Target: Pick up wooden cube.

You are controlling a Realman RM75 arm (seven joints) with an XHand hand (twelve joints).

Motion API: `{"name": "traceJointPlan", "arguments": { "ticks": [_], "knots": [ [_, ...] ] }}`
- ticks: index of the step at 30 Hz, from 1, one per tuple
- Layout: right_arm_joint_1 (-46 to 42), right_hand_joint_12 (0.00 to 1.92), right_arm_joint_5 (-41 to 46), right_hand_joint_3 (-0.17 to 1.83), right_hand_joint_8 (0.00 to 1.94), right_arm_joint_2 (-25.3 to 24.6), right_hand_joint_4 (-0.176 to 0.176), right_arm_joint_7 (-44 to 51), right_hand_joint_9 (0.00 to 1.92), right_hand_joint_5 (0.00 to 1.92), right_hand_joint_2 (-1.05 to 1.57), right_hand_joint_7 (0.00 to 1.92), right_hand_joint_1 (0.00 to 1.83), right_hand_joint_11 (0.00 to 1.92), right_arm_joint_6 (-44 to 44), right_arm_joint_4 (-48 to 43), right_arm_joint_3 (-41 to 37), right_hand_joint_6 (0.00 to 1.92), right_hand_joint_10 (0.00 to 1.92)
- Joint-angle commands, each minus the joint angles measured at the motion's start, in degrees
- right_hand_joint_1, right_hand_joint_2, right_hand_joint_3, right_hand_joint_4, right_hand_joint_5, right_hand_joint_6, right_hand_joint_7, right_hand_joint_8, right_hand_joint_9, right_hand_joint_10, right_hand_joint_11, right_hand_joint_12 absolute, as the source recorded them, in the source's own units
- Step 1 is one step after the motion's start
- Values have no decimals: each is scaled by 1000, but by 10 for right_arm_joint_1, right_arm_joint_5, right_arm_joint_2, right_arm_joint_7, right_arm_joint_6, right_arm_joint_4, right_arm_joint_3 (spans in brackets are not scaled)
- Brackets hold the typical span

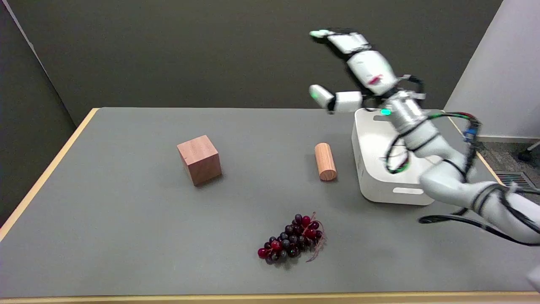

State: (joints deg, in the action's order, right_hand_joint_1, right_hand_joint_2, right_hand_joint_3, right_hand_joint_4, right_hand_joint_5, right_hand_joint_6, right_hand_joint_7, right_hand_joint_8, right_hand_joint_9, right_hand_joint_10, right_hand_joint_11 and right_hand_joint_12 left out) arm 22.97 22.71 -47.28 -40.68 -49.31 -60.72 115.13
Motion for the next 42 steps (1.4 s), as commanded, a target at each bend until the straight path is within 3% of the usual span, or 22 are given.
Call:
{"name": "traceJointPlan", "arguments": {
  "ticks": [1,3,6,10,12,32,42],
  "knots": [
    [207,865,-110,1001,238,-158,14,-39,52,74,537,97,266,-1,149,6,227,336,440],
    [211,722,-122,1019,70,-181,1,-39,69,85,540,112,340,18,166,10,233,250,319],
    [214,750,-133,971,163,-214,-12,-37,32,50,476,55,210,-1,192,19,243,261,331],
    [218,642,-154,981,26,-243,-25,-35,66,92,463,123,310,20,227,26,256,148,241],
    [218,721,-156,969,178,-254,-20,-35,16,33,461,33,195,-1,246,30,262,246,331],
    [266,703,-210,961,179,-338,-9,-1,7,23,467,23,290,-1,388,160,309,252,316],
    [283,700,-210,964,174,-360,7,0,-1,13,475,-1,316,-1,381,223,310,240,305]
  ]
}}
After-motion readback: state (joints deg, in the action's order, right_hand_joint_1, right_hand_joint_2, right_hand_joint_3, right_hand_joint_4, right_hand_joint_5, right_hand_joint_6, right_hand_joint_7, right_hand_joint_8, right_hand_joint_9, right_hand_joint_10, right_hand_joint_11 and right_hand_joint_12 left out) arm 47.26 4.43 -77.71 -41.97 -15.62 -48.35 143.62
